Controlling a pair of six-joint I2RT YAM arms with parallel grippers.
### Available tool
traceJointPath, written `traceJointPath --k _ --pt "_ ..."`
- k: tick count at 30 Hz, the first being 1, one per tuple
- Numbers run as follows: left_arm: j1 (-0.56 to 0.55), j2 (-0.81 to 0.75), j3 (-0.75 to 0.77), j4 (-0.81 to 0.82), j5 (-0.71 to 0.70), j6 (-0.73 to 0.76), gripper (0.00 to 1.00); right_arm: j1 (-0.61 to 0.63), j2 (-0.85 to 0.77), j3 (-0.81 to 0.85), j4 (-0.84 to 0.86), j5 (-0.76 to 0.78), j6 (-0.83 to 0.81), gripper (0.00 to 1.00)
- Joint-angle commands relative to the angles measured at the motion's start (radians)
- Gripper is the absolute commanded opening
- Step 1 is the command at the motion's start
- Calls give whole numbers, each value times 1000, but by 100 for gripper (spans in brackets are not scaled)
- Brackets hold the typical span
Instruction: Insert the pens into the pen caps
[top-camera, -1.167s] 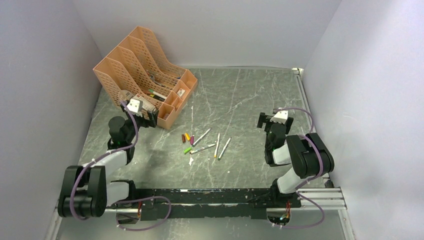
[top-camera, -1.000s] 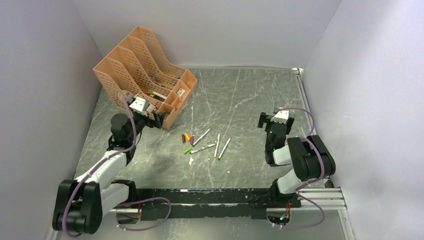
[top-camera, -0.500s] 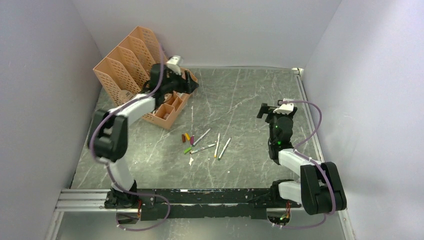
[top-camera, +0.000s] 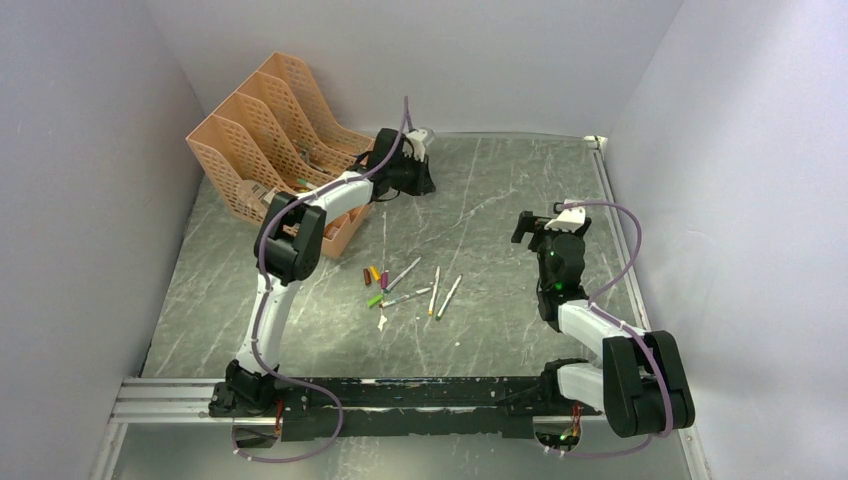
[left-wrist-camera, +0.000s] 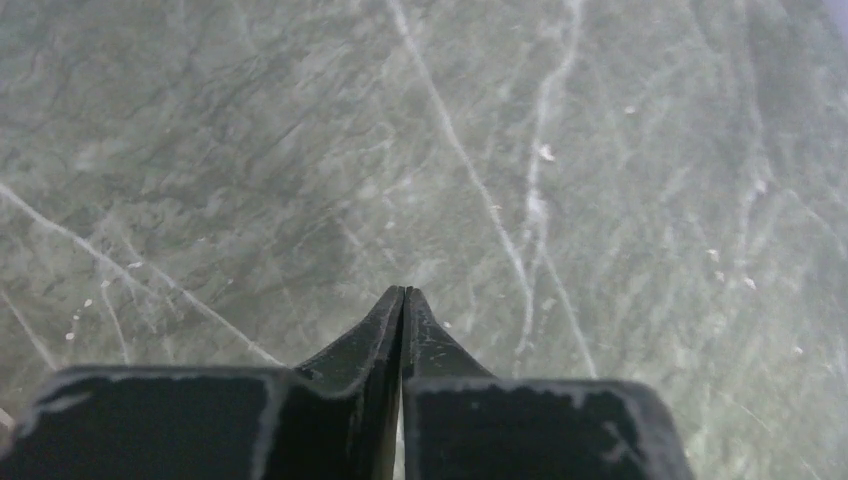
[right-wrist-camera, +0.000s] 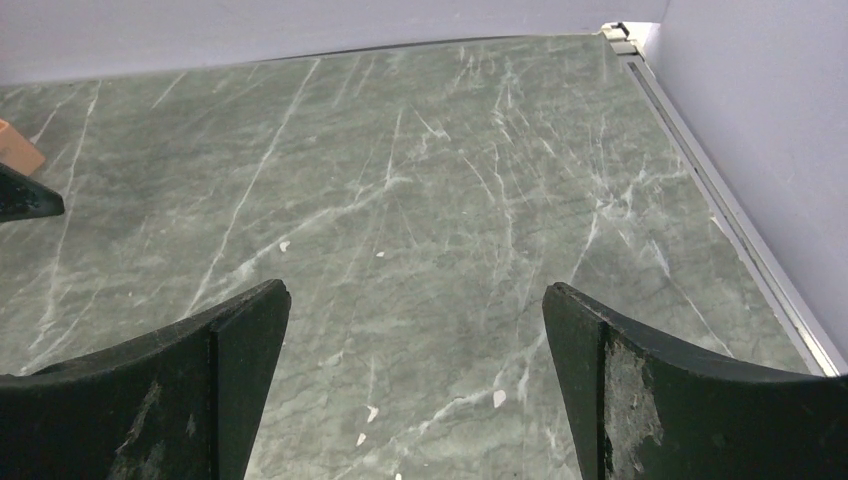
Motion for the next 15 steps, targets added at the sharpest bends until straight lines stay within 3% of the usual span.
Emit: traceJointPath --k 1,6,10,15 --pt "6 64 38 -65 -141 31 9 0 -6 -8 -5 16 -10 100" --pt "7 123 112 -75 -255 51 7 0 13 10 -14 10 -16 100" --pt "17 211 274 -181 -360 48 7 0 13 25 -43 -15 -18 100" --pt "66 205 254 -174 -427 -8 7 0 5 8 -41 -3 -15 100"
